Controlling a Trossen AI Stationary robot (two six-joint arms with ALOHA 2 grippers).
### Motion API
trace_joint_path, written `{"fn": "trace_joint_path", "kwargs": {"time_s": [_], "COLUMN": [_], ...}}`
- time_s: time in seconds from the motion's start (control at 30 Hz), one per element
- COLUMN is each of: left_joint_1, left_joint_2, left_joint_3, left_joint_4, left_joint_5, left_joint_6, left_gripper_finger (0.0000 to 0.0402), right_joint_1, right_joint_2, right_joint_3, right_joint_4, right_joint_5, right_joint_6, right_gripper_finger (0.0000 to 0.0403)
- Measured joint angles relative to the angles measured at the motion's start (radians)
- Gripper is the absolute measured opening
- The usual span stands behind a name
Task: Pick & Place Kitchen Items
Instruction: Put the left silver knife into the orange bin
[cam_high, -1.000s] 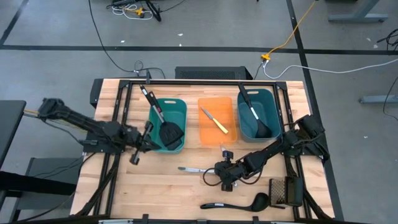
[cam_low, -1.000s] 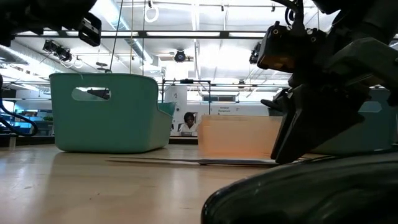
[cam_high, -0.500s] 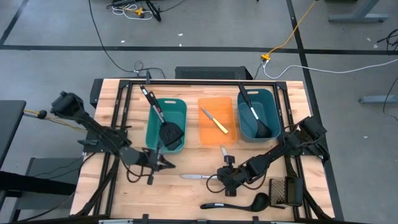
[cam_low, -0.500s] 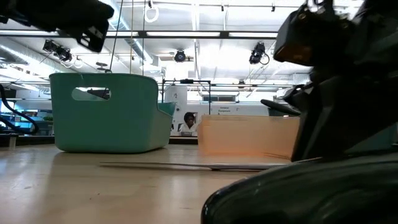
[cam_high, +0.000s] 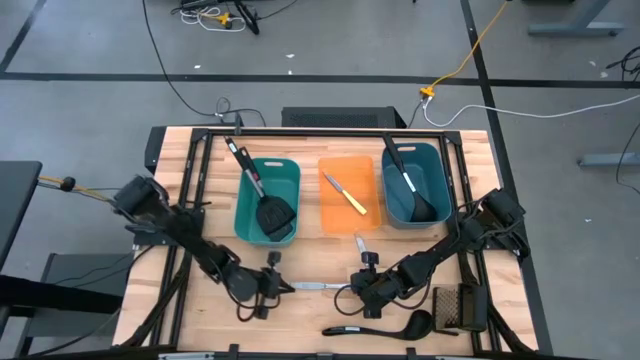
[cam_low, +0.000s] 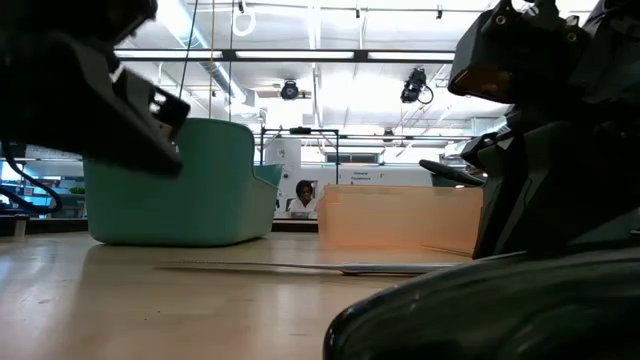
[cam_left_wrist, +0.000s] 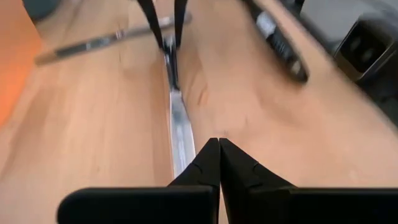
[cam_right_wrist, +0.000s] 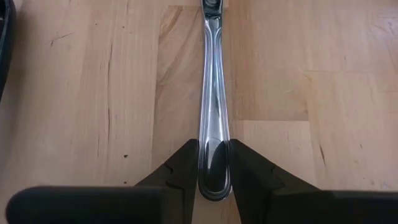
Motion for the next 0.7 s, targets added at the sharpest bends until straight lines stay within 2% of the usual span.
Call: {"fn": "trace_joint_path", "kwargs": {"time_s": [0.2,0.37,0.7], "left_joint_1": [0.001,0.010,0.010], "left_joint_2": [0.050,0.050,0.050], "left_joint_3": [0.036,0.036,0.035], "left_joint_4": [-0.057,-0.122,-0.144], "left_joint_5": [-0.008,-0.066,-0.054], "left_joint_6": [-0.008,-0.058,-0.068], "left_gripper_finger": [0.0003,0.0004,0.0003], "right_joint_1": [0.000,0.000,0.000], "right_joint_2": [0.000,0.000,0.000], "right_joint_3": [0.000,0.000,0.000], "right_joint_4": [0.000,0.001,0.001], "right_joint_5": [0.003,0.003,0.004], "right_joint_6": [0.000,0.000,0.000], "right_gripper_finger": [0.0089,0.0089,0.0089]}}
